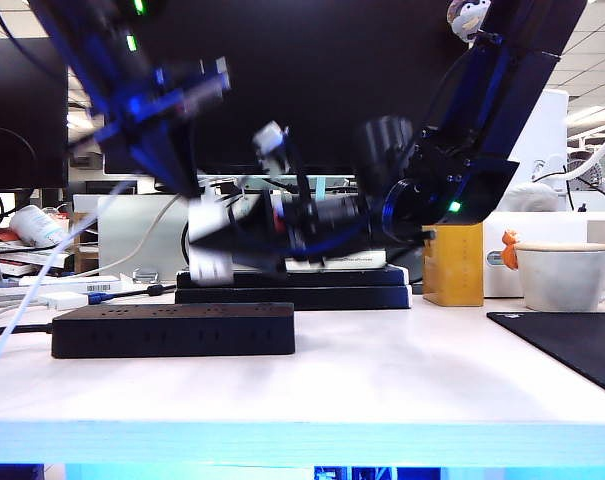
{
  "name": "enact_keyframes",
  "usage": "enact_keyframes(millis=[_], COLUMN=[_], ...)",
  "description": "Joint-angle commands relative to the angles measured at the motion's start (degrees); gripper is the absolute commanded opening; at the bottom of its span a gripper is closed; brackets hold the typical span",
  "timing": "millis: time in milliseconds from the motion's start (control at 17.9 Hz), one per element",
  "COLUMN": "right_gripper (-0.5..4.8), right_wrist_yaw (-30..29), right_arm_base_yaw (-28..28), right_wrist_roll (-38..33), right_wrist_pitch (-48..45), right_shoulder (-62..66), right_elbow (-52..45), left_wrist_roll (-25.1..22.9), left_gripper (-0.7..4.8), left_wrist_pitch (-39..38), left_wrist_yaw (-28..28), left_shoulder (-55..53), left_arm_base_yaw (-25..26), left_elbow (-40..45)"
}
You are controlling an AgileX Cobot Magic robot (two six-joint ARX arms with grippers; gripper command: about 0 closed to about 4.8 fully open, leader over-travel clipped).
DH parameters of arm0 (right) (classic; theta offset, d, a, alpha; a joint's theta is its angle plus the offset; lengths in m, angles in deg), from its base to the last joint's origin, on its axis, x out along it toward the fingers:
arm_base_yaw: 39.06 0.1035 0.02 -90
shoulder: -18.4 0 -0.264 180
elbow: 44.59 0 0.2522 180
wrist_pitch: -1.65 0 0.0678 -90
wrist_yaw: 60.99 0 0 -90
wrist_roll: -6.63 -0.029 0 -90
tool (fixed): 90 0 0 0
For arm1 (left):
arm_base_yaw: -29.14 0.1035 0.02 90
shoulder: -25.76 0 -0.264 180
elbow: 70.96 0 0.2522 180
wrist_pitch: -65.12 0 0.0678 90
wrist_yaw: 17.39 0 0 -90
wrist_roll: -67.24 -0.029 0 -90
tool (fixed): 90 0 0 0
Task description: Plug the white charger into the left socket.
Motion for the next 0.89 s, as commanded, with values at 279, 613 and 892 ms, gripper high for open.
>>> enact_keyframes(millis=[279, 613, 892], right_gripper=[-0.05, -0.05, -0.05], right_wrist_yaw=[-0.20, -0.04, -0.61], right_arm_base_yaw=[-0.04, -0.04, -0.04], right_wrist_roll=[-45.20, -67.36, -70.16], right_wrist_pitch=[-18.82, -27.61, -34.88], right_shoulder=[-0.72, -0.70, -0.70], right_elbow=[0.33, 0.33, 0.31], left_wrist_roll=[-27.08, -50.60, -51.23], left_gripper=[0.26, 1.11, -0.06], left_wrist_pitch=[-3.56, -5.70, -4.09], left_wrist_yaw=[1.27, 7.82, 6.86], left_shoulder=[6.93, 6.88, 6.49], left_arm_base_yaw=[0.04, 0.04, -0.02], left_elbow=[-0.24, -0.20, -0.20])
